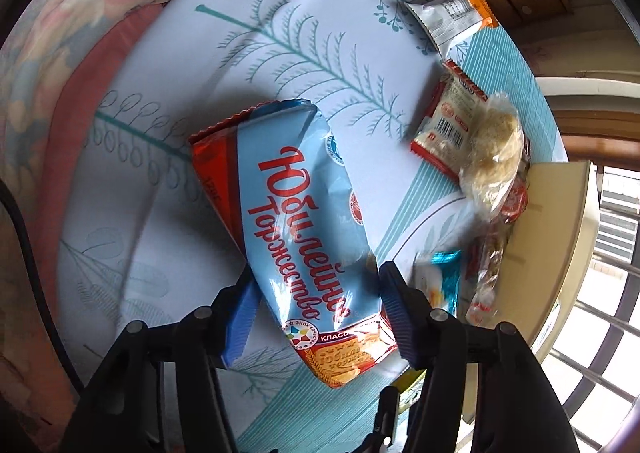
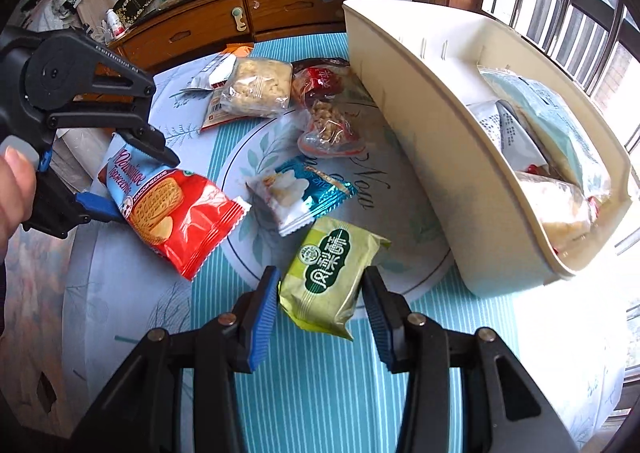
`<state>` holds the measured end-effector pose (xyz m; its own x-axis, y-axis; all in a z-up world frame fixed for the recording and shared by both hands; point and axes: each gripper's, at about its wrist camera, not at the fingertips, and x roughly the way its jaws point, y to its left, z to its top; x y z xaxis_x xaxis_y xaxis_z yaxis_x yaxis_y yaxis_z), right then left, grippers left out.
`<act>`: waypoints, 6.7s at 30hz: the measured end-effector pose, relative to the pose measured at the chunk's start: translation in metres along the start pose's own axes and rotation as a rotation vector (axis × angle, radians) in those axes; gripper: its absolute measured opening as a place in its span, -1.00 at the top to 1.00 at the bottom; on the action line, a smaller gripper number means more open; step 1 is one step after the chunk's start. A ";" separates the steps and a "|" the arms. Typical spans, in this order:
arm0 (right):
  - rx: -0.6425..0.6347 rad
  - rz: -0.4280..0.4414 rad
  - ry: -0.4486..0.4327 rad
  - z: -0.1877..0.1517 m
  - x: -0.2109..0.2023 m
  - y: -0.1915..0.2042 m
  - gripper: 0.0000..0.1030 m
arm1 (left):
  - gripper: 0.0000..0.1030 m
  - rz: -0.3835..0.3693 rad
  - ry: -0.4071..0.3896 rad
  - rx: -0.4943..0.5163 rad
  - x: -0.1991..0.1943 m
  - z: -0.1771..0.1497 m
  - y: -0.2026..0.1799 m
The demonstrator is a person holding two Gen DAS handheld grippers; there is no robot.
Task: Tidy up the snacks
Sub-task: 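Lift both held packets and carry them over the white tray, then open both grippers to drop the packets into the white tray, then withdraw both tools from the tray toward the remaining small snacks, then grasp the clear cracker bag with the left gripper while the right grasps the blue-white candy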
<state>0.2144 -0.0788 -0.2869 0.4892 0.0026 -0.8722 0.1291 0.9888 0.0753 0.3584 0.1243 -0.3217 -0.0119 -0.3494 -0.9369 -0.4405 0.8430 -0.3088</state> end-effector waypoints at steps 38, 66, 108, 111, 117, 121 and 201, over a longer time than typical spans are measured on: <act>-0.089 -0.019 -0.228 -0.017 -0.133 0.004 0.17 | -0.04 -0.455 -0.302 0.404 -0.148 -0.102 -0.041; -0.279 0.112 -0.266 0.039 -0.143 -0.129 0.17 | -0.04 -0.426 -0.458 0.422 -0.141 -0.170 -0.201; -0.204 0.196 -0.167 0.064 -0.092 -0.213 -0.13 | 0.07 -0.105 -0.494 0.420 -0.110 -0.175 -0.229; -0.166 0.213 -0.144 0.062 -0.093 -0.214 -0.13 | 0.07 -0.106 -0.493 0.399 -0.116 -0.177 -0.206; -0.113 0.223 -0.103 0.056 -0.094 -0.211 -0.13 | 0.07 -0.117 -0.491 0.375 -0.130 -0.181 -0.161; -0.063 0.227 -0.081 0.051 -0.097 -0.208 -0.13 | 0.05 -0.124 -0.487 0.378 -0.139 -0.183 -0.135; -0.410 0.133 -0.053 0.013 -0.012 0.026 -0.35 | -0.65 0.160 -0.257 0.729 -0.055 -0.024 -0.114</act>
<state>0.2233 -0.0551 -0.2683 0.5235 0.1368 -0.8409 -0.2864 0.9579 -0.0224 0.3873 0.0378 -0.2315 0.2219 -0.1711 -0.9599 0.2501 0.9615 -0.1135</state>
